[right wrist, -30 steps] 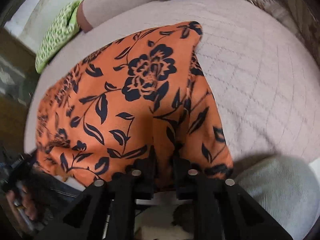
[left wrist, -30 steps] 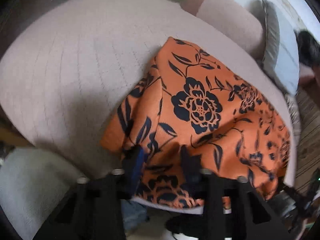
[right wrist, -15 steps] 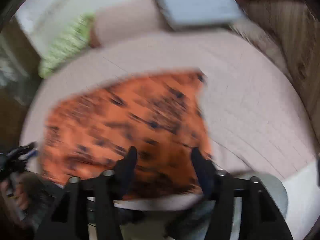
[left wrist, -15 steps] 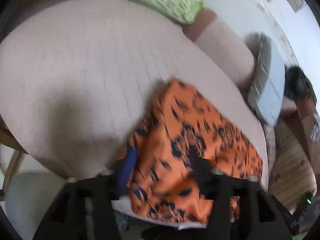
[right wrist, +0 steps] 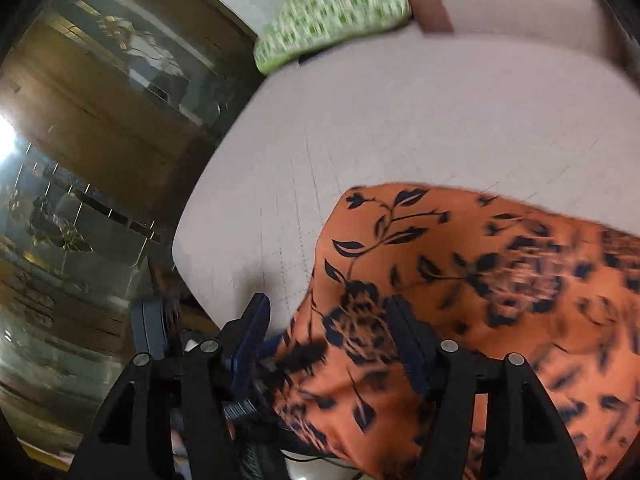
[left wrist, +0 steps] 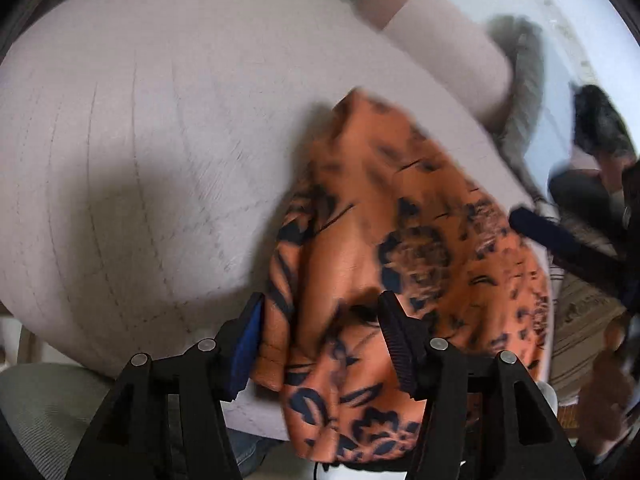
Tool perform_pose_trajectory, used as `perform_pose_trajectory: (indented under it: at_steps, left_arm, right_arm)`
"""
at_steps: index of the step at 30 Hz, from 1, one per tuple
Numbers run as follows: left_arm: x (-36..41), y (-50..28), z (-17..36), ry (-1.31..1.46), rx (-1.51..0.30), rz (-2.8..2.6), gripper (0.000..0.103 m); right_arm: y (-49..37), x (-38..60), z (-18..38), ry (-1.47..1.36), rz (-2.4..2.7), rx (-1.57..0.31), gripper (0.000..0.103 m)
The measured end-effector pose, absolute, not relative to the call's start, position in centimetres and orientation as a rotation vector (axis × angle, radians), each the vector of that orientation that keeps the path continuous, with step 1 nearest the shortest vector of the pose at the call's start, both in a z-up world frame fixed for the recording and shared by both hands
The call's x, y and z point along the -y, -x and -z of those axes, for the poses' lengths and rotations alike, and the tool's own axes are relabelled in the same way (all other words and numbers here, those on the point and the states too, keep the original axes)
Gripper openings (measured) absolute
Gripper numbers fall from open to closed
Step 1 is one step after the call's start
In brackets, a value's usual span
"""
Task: Fold small clothes
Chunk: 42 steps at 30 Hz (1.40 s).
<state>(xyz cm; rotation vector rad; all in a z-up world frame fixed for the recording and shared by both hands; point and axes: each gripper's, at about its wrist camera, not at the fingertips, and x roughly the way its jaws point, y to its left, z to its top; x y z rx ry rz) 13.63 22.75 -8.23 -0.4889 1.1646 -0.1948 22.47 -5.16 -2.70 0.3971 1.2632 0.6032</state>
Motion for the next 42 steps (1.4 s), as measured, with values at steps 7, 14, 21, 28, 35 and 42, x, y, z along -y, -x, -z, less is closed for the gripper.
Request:
perform_pose_trajectory:
  at_steps: [7,14,21,28,35,42]
  left_arm:
    - [-23.8,-12.8,5.7,0.517,-1.048,0.279,0.012]
    - [-24.4,-11.2,4.1,0.515,-0.952,0.342,0.011]
    - [-21.6,-10.8,3.5,0.449,-0.919,0.361,0.01]
    - [-16.9,-7.8,-2.9,0.282,-0.82,0.411,0.01]
    - [-3.6,-4.2,-8.9,-0.017,-0.73,0.58,0.01]
    - [11.7,-4.4,-5.5,-0.256,-0.843,0.744,0.01]
  right_arm:
    - [-25.8,0.7,6.8,-0.402,-0.634,-1.489,0.063]
    - [-27.6,-4.3,9.4,-0.202,-0.602,-1.669,0.058]
    - [-26.4,-4.2,9.3,-0.028,-0.577,-1.666,0.016]
    - [-23.9,0.9,2.2,-0.172,-0.684,-1.457,0.01]
    - [-18.6,17.2,-5.7,-0.498,-0.746,-1.136,0.01]
    - [-12.7,36.2,-2.5,-0.822,-0.559,-0.965,0.01]
